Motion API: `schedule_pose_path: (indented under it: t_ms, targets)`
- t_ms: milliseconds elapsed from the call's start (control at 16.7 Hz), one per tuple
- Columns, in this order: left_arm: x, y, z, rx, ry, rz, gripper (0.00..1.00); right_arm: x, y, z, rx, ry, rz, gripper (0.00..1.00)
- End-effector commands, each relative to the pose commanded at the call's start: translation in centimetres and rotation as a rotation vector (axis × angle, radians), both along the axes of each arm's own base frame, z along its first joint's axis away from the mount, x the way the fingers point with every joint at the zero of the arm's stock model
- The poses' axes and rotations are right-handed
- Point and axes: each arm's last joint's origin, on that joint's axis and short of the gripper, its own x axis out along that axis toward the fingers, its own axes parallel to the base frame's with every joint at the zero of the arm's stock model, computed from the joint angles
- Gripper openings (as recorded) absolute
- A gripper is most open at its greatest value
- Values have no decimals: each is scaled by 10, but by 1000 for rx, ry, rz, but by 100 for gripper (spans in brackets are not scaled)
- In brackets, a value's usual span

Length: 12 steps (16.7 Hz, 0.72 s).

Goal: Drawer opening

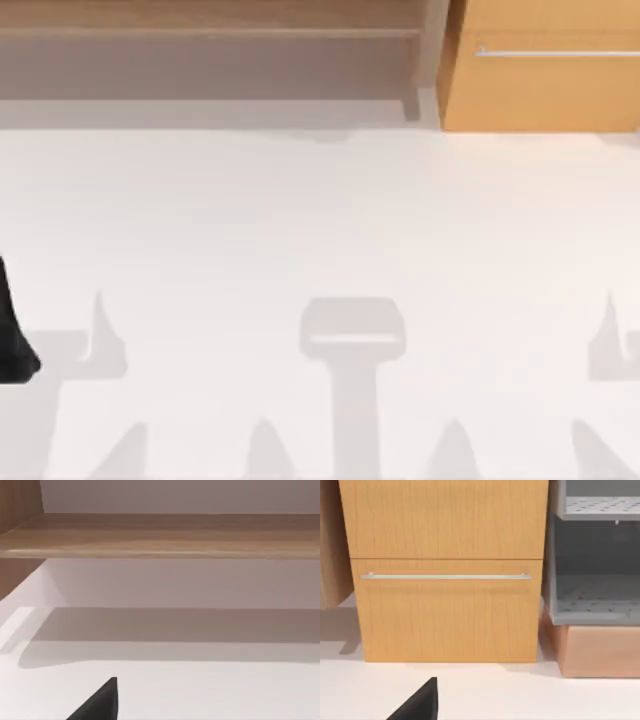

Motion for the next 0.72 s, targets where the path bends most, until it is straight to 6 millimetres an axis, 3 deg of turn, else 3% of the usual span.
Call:
schedule_pose_path:
  t_ms: [180,420,720]
  targets:
    - [0,0,0,0,0,0,100,0,-1,3,-1,-7,1,100]
    - [0,0,0,0,0,0,100,8,-8,24,-8,-39,0,100]
    - [0,0,0,0,0,0,100,39,-33,51,-9,-19,-15,100]
